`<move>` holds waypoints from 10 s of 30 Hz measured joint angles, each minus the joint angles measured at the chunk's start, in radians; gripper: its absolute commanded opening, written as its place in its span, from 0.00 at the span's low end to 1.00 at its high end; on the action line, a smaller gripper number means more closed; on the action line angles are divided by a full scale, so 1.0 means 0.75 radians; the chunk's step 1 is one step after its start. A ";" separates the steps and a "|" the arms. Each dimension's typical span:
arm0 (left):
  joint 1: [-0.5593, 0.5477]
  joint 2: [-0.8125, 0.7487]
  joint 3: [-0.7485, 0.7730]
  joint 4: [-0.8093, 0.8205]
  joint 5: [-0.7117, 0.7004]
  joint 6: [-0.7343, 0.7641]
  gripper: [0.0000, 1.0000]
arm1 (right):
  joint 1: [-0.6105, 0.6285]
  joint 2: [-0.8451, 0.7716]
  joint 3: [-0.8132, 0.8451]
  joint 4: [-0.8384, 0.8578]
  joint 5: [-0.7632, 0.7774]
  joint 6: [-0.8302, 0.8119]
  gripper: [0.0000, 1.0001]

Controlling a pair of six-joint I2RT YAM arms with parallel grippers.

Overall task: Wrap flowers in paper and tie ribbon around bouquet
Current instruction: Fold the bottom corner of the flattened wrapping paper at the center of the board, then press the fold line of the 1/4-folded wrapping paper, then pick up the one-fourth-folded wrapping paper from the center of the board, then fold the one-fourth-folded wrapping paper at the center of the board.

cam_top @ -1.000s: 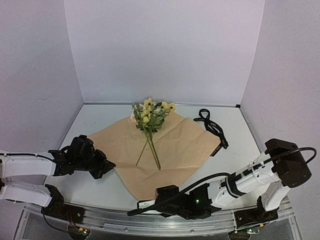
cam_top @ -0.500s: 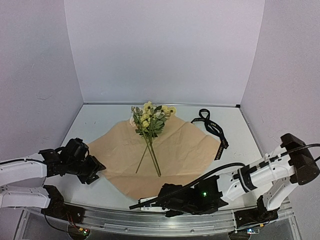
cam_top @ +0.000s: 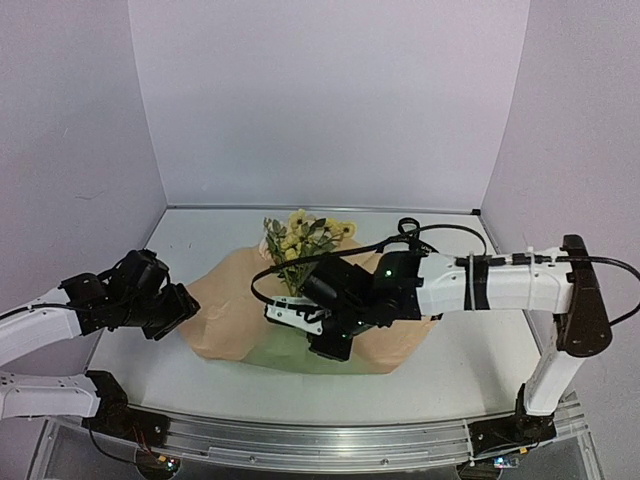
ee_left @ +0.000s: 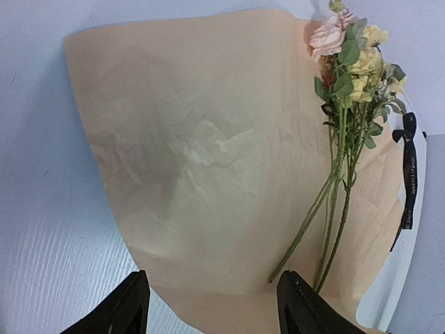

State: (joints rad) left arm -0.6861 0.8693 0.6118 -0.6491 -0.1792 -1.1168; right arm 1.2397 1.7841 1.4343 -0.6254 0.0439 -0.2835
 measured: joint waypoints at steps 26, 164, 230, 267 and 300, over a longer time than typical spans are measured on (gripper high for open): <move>-0.004 0.500 0.042 0.632 0.424 0.621 0.39 | -0.372 0.763 0.785 -0.169 0.010 -0.119 0.00; -0.020 0.734 0.317 0.231 0.219 0.456 0.26 | -0.490 -0.396 -1.013 0.439 -0.222 1.923 0.46; -0.559 1.680 1.045 0.596 0.525 1.037 0.24 | -0.507 -0.799 -0.955 0.214 0.012 1.652 0.00; -0.394 0.946 0.406 0.464 0.435 0.774 0.14 | -0.507 -0.723 -0.790 0.043 -0.022 1.503 0.00; -0.291 0.828 0.274 0.433 0.349 0.645 0.18 | -0.462 0.250 0.031 0.527 -0.797 1.455 0.00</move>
State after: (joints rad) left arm -0.9041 1.4905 0.8174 -0.3247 0.0826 -0.6330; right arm 0.8936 1.9712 1.4574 -0.2303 -0.5537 0.8081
